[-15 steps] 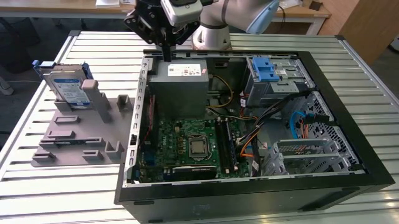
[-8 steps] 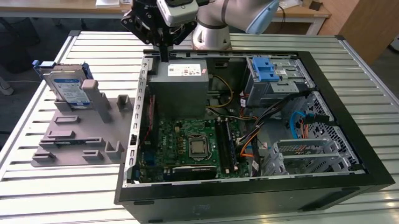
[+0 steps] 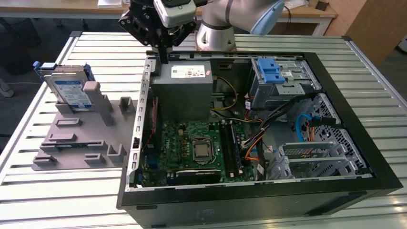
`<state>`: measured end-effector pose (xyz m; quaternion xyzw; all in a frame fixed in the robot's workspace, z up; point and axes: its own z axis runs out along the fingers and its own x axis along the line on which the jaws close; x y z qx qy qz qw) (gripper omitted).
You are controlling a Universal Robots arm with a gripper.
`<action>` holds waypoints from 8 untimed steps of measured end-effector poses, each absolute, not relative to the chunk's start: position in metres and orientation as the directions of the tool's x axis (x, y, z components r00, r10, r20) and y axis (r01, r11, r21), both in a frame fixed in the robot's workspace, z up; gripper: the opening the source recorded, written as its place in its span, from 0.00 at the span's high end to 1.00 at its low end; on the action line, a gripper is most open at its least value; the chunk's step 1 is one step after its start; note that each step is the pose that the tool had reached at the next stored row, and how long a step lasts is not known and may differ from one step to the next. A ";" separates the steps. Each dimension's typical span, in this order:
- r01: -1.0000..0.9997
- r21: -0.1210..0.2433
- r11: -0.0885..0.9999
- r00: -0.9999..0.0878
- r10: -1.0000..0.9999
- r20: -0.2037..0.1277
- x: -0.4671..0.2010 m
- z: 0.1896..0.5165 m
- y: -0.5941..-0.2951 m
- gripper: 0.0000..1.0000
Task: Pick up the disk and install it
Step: 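Reach for the disk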
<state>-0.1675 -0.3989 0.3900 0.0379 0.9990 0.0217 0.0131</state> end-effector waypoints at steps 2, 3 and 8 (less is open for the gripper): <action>0.075 0.044 0.996 -0.997 0.076 -0.025 -0.169 0.390 -0.399 0.89; 0.075 0.044 0.996 -0.997 0.076 -0.025 -0.170 0.390 -0.399 0.89; 0.075 0.044 0.996 -0.997 0.076 -0.024 -0.173 0.389 -0.399 0.89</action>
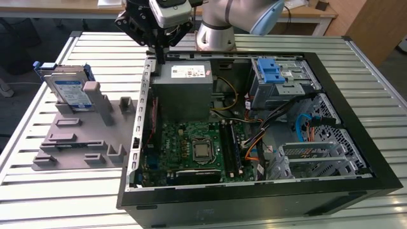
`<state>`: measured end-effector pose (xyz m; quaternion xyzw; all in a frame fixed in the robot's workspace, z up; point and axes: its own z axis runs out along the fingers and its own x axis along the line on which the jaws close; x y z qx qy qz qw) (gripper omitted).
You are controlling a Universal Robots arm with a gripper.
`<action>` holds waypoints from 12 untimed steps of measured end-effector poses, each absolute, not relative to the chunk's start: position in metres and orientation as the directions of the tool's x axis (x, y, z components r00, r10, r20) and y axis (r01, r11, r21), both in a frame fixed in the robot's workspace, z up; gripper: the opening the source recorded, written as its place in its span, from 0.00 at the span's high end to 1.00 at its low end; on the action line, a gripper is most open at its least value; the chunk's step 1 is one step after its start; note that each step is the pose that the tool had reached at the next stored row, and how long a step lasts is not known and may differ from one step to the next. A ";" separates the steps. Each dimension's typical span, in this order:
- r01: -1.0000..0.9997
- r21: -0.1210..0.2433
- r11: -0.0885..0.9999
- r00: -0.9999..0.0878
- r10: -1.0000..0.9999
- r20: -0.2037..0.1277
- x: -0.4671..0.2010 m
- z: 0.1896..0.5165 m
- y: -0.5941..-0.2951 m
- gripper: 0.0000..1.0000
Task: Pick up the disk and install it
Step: 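Reach for the disk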
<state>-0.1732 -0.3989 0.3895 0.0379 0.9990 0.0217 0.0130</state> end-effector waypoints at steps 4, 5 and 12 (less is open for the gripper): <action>0.075 0.044 0.996 -0.997 0.076 -0.024 -0.176 0.389 -0.399 0.89; 0.075 0.044 0.996 -0.997 0.076 -0.024 -0.177 0.389 -0.399 0.89; 0.075 0.044 0.996 -0.997 0.076 -0.024 -0.186 0.388 -0.399 0.89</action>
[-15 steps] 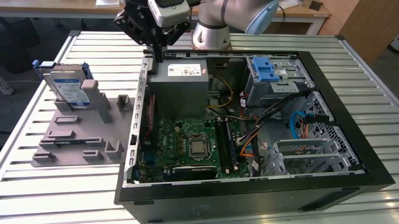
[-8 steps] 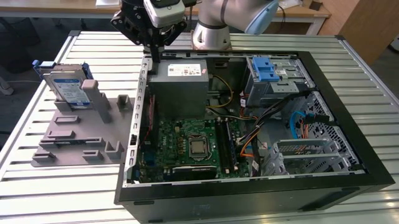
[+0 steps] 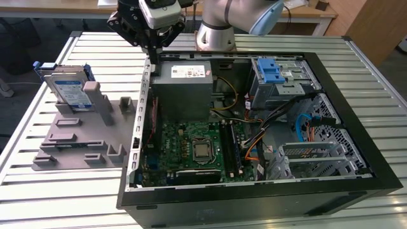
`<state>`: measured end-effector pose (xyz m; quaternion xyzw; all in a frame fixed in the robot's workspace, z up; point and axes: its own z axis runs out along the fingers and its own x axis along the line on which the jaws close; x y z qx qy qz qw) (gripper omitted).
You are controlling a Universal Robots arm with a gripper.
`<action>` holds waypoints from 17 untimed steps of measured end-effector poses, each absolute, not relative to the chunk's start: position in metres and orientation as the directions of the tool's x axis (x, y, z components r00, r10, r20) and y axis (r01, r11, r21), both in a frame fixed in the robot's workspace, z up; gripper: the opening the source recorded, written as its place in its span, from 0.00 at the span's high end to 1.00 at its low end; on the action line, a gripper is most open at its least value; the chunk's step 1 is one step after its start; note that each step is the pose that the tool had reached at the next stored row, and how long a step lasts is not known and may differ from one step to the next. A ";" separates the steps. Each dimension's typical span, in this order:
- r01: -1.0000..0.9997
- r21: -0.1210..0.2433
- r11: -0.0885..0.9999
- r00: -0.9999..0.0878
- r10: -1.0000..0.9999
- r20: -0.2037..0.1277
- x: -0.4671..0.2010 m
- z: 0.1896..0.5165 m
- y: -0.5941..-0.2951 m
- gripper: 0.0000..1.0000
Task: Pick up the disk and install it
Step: 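Reach for the disk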
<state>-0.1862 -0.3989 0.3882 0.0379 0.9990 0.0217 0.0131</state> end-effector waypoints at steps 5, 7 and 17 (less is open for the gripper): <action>0.075 0.044 0.996 -0.997 0.076 -0.024 -0.193 0.387 -0.399 0.89; 0.075 0.044 0.996 -0.997 0.076 -0.024 -0.195 0.387 -0.399 0.89; 0.075 0.044 0.996 -0.997 0.076 -0.024 -0.213 0.385 -0.398 0.89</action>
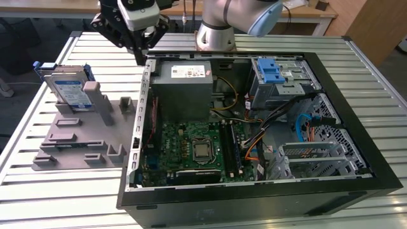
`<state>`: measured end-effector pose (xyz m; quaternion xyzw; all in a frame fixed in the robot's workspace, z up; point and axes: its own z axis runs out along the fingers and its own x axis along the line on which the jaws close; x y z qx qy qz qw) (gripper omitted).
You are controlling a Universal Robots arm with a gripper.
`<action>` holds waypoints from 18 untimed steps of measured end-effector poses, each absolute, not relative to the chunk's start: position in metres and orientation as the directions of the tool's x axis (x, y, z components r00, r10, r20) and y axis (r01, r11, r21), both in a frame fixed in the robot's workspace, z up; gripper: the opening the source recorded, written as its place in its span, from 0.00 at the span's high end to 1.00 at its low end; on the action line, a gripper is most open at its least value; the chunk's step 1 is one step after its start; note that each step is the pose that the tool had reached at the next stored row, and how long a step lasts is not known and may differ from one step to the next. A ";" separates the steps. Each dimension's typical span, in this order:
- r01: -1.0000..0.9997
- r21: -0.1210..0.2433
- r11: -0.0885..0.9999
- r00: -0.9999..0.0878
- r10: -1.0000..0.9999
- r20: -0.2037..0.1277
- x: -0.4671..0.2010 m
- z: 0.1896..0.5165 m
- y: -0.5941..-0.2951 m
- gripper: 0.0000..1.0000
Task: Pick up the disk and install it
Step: 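Reach for the disk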
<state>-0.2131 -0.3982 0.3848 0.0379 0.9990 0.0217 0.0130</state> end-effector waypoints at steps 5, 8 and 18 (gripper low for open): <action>0.075 0.044 0.996 -0.997 0.076 -0.024 -0.222 0.384 -0.398 0.89; 0.075 0.044 0.996 -0.997 0.076 -0.024 -0.228 0.383 -0.397 0.89; 0.077 0.042 0.996 -0.997 0.077 0.014 -0.240 0.381 -0.392 0.89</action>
